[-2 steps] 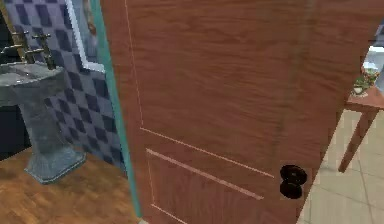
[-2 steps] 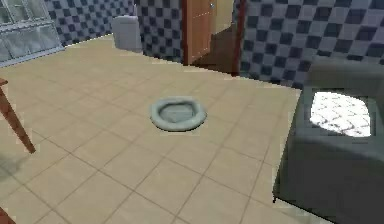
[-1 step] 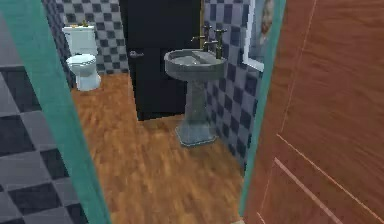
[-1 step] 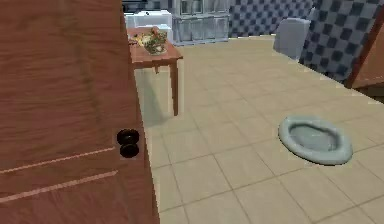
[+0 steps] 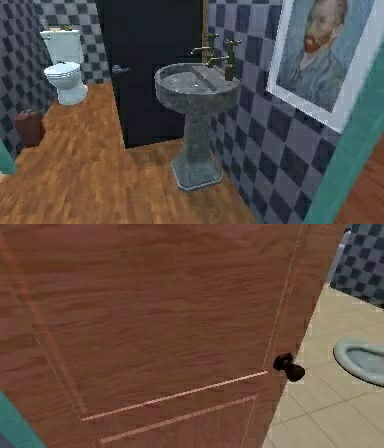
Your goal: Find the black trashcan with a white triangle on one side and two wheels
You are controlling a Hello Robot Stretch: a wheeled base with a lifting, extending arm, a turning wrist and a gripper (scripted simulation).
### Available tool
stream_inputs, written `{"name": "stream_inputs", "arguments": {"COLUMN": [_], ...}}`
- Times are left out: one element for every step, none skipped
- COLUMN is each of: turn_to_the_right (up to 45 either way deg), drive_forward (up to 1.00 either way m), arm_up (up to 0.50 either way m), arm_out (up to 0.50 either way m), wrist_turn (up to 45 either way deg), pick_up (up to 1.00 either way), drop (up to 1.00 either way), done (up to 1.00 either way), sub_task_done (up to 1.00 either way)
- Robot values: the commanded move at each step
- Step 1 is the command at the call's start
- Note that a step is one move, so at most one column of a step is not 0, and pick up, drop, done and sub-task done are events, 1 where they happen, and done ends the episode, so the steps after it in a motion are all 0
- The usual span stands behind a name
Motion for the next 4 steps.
{"name": "stream_inputs", "arguments": {"turn_to_the_right": [-27.0, 0.0, -33.0, 0.0], "drive_forward": [0.0, 0.45, 0.0, 1.0], "arm_up": [0.0, 0.0, 0.0, 0.0], "arm_out": [0.0, 0.0, 0.0, 0.0], "wrist_turn": [0.0, 0.0, 0.0, 0.0], "pick_up": [0.0, 0.0, 0.0, 0.0], "drop": [0.0, 0.0, 0.0, 0.0], "done": [0.0, 0.0, 0.0, 0.0], "sub_task_done": [0.0, 0.0, 0.0, 0.0]}}
